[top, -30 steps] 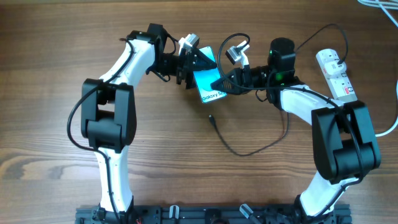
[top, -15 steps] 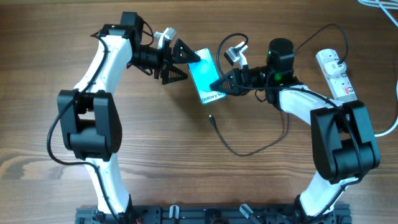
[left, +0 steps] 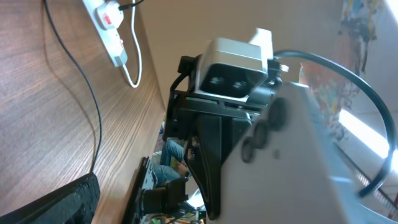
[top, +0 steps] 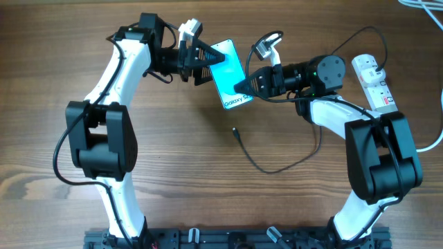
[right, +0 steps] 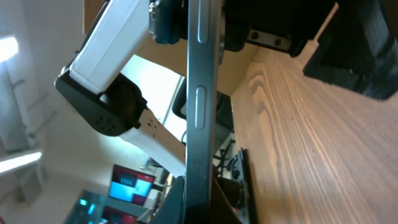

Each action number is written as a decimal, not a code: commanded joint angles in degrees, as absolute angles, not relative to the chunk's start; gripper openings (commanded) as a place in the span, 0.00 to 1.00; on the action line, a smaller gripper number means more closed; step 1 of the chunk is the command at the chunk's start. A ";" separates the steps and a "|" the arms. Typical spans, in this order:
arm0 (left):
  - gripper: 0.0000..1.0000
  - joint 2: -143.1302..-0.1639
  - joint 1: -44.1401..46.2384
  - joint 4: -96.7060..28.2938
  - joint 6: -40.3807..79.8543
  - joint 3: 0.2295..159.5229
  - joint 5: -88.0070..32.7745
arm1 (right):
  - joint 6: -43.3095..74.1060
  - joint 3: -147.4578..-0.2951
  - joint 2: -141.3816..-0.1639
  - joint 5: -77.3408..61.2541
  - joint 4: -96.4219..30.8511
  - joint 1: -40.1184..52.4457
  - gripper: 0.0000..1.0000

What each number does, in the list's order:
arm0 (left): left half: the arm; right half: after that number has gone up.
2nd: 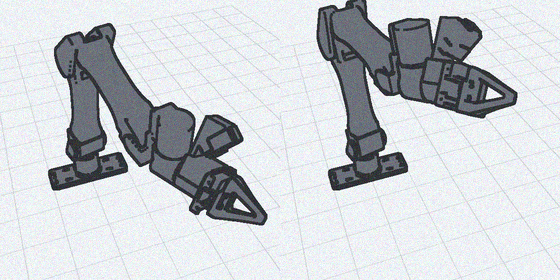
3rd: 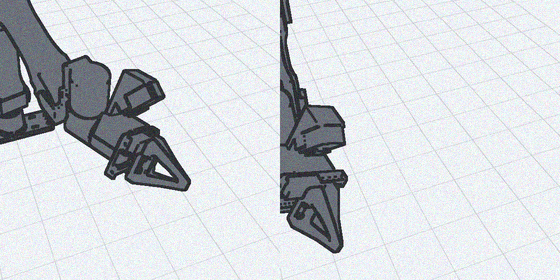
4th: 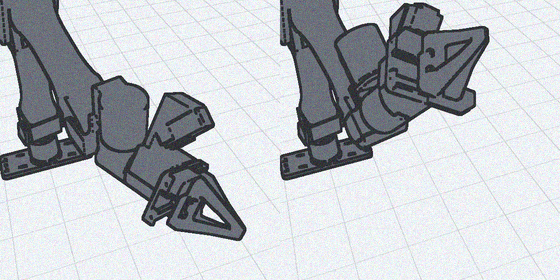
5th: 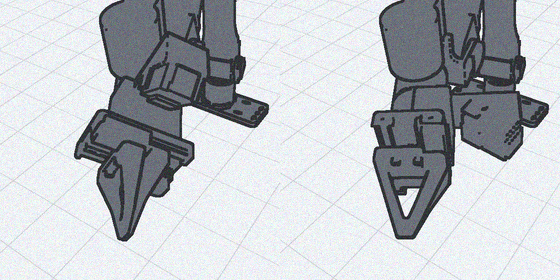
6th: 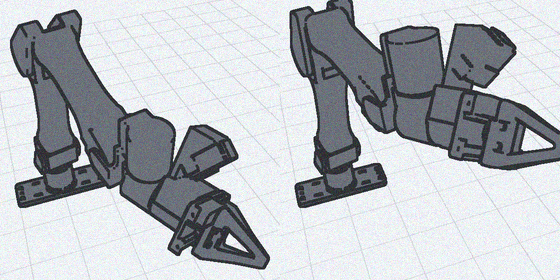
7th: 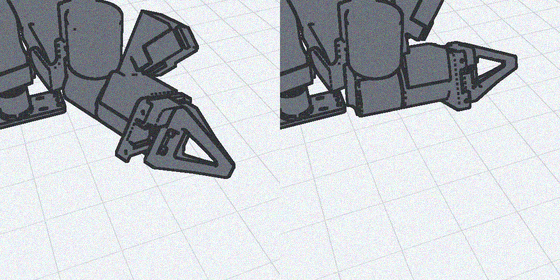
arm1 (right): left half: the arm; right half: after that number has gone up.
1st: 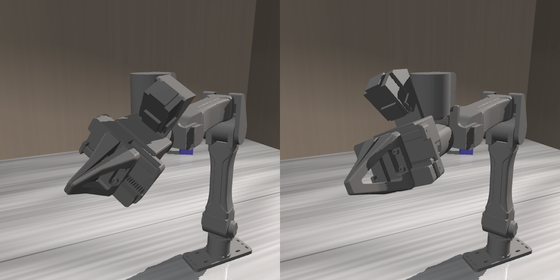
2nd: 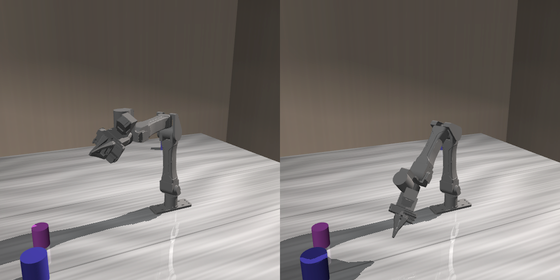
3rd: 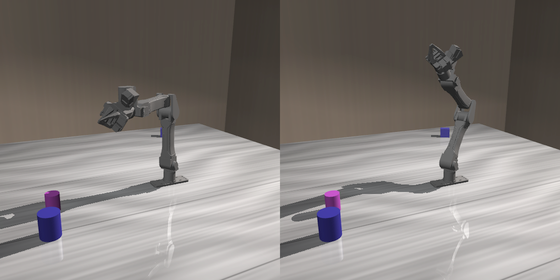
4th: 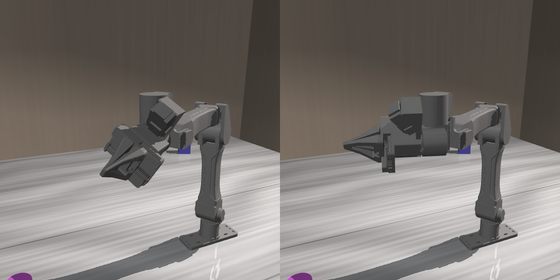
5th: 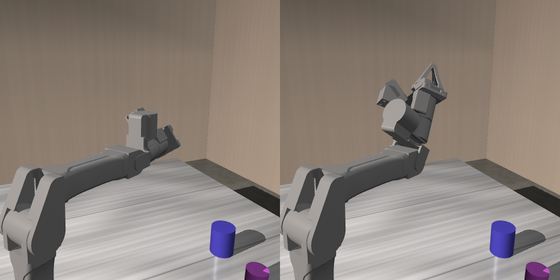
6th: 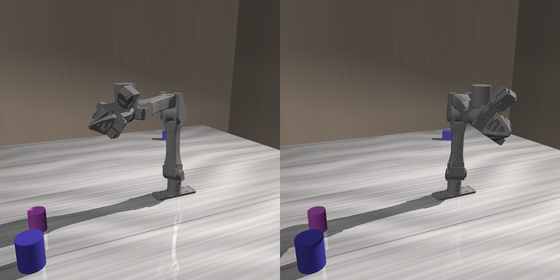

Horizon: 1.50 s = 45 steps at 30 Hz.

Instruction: Plug charger to phone and switch on socket

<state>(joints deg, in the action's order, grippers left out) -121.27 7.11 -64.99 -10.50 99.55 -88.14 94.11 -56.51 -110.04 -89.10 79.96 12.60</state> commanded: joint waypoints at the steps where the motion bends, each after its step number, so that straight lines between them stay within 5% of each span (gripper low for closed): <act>1: 0.99 -119.59 6.92 -65.23 -16.23 99.39 -90.30 | 100.62 -57.65 -108.88 -82.56 80.12 12.99 0.04; 8: 0.99 -114.83 6.76 -62.06 -18.04 99.39 -90.11 | 100.42 -57.65 -108.88 -76.38 80.07 13.10 0.04; 10: 1.00 -114.06 6.35 -56.58 -8.34 99.42 -85.17 | 99.72 -57.65 -108.90 -75.96 80.05 13.17 0.04; 13: 1.00 -113.99 6.52 -45.71 18.02 99.39 -62.04 | 97.14 -57.65 -108.90 -74.65 78.41 13.17 0.04; 20: 1.00 -113.97 12.25 -32.60 30.09 99.39 -64.62 | 87.94 -57.63 -108.90 -73.23 70.72 13.34 0.04; 25: 0.63 -113.95 12.64 -23.62 35.00 99.39 -74.30 | 84.62 -57.63 -108.92 -72.97 68.88 13.30 0.04; 37: 0.64 -113.95 12.64 -23.77 33.01 99.39 -81.84 | 84.12 -57.65 -108.92 -64.01 68.82 13.19 0.04; 43: 0.56 -113.95 12.71 -23.75 33.01 99.39 -81.82 | 84.23 -57.65 -108.92 -62.30 65.17 13.21 0.04; 45: 0.45 -113.95 12.71 -23.77 32.99 99.39 -81.82 | 85.82 -57.65 -108.92 -62.39 65.17 13.21 0.04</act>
<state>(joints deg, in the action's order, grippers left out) -114.96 12.43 -23.79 32.95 99.26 -77.23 85.14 -56.95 -109.16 -66.83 66.11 13.52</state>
